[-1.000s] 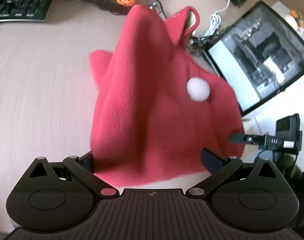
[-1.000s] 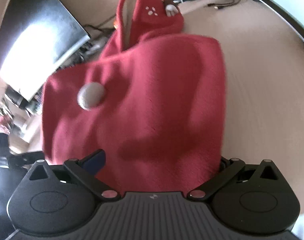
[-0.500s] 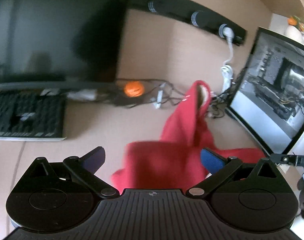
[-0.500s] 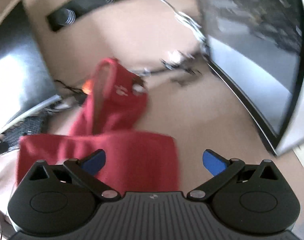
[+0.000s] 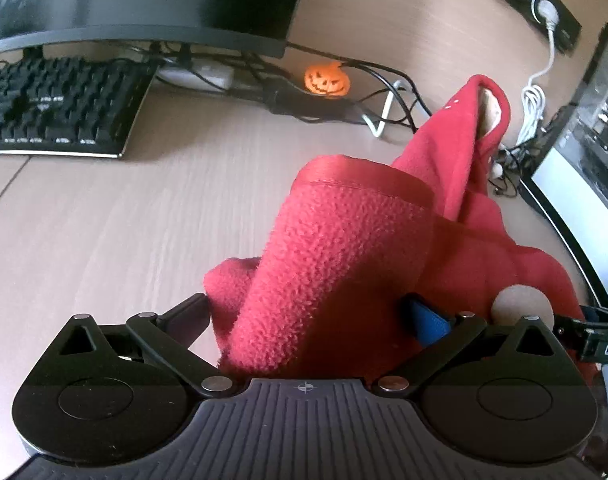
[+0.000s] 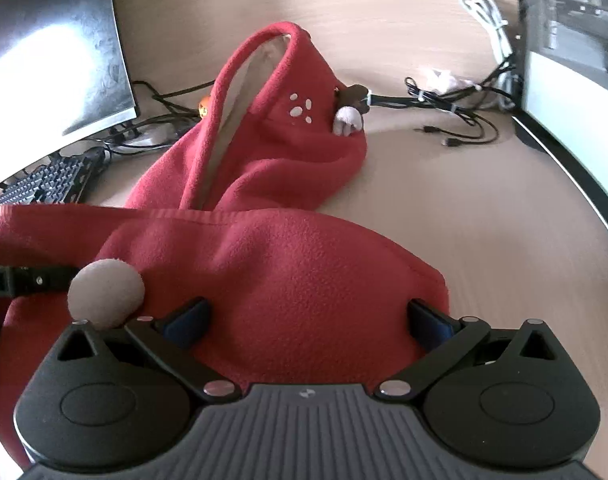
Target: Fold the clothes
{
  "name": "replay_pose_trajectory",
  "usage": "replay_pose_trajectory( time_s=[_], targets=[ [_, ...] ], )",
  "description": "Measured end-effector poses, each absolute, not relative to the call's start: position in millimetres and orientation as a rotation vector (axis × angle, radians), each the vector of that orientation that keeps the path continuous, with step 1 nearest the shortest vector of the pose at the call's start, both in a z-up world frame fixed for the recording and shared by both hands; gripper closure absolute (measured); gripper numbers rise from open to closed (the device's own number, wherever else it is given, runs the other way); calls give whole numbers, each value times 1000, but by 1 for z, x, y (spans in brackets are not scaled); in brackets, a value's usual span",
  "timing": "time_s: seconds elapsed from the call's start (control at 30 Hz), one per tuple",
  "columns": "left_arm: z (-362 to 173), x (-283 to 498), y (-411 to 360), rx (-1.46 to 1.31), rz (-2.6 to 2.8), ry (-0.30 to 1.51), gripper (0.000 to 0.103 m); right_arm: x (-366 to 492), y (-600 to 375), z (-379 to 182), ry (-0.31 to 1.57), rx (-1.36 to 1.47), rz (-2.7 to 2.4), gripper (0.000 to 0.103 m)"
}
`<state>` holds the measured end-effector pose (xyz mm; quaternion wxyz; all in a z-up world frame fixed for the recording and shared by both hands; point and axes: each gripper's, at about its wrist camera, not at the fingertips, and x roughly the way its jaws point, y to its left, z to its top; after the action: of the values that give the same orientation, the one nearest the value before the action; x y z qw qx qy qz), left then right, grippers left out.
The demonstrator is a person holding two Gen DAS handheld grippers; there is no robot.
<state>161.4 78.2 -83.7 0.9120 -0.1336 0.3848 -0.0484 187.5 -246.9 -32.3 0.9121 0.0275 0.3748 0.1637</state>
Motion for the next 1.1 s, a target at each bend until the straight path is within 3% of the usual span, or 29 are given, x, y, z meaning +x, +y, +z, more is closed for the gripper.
replay_pose_trajectory(
  time_s=[0.23, 0.53, 0.7, 0.8, 1.0, 1.1],
  targets=[
    [-79, 172, 85, -361, -81, 818, 0, 204, -243, -36, 762, 26, 352, 0],
    [2, 118, 87, -344, -333, 533, 0, 199, -241, -38, 748, 22, 332, 0],
    [-18, 129, 56, -179, -408, 602, 0, 197, -235, -34, 755, 1, 301, 0],
    [-56, 157, 49, -167, -298, 714, 0, 195, -230, -21, 762, -12, 258, 0],
    [-67, 153, 32, -16, -276, 659, 0, 179, -214, 15, 705, 113, 231, 0],
    [-69, 153, 29, 4, -282, 647, 0, 186, -197, -4, 767, 57, 209, 0]
  ],
)
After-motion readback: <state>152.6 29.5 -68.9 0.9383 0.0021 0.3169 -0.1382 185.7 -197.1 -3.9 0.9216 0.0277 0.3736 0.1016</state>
